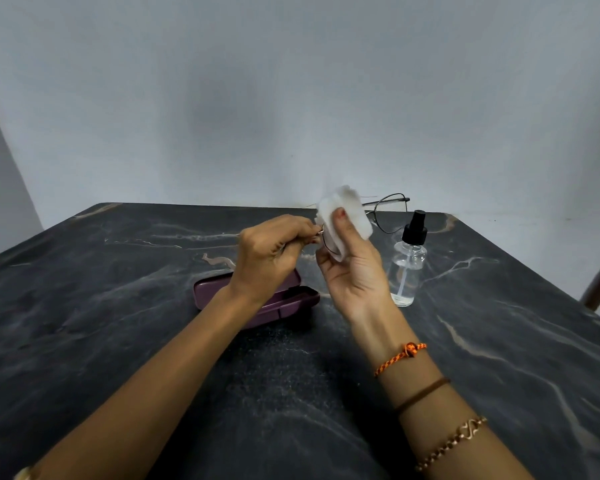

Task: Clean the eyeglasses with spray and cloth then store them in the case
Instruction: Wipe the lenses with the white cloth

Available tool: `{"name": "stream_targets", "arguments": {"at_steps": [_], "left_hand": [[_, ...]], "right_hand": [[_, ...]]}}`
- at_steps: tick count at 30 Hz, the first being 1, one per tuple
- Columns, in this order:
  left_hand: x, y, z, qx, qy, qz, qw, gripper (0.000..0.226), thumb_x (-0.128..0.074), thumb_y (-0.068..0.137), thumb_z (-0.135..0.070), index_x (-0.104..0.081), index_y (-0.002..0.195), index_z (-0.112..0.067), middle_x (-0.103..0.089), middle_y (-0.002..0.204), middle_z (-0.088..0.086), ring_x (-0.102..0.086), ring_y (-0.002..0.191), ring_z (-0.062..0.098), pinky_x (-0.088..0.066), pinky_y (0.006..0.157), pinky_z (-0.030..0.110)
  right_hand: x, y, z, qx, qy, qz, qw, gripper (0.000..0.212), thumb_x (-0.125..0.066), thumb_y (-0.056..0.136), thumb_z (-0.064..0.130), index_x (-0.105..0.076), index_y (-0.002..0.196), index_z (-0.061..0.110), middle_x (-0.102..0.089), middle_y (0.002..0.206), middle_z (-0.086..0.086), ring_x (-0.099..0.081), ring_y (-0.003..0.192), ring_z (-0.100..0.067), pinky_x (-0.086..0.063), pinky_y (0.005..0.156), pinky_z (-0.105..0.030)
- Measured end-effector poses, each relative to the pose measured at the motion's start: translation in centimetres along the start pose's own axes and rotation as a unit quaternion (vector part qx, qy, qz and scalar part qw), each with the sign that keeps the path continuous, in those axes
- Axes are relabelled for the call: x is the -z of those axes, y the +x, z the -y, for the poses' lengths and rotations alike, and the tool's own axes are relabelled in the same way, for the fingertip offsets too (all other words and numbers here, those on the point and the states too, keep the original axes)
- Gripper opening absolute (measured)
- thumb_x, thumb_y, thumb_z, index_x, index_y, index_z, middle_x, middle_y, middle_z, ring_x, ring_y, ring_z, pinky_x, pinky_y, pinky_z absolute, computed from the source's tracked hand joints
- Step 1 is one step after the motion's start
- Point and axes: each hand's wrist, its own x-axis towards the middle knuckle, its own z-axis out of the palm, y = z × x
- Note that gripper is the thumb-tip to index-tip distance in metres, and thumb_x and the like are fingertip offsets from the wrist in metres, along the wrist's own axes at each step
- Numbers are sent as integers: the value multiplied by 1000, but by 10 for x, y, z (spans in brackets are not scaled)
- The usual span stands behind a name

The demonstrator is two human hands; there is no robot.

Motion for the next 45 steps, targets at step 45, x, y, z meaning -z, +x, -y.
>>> {"name": "stream_targets", "arguments": {"at_steps": [45], "left_hand": [[9, 5, 4, 12, -25, 52, 998, 14, -61, 75, -7, -67, 76, 6, -69, 72, 15, -62, 68, 14, -53, 62, 21]], "right_hand": [[3, -3, 19, -54, 11, 74, 996, 23, -46, 82, -15, -58, 88, 3, -71, 68, -8, -70, 60, -16, -56, 51, -23]]}}
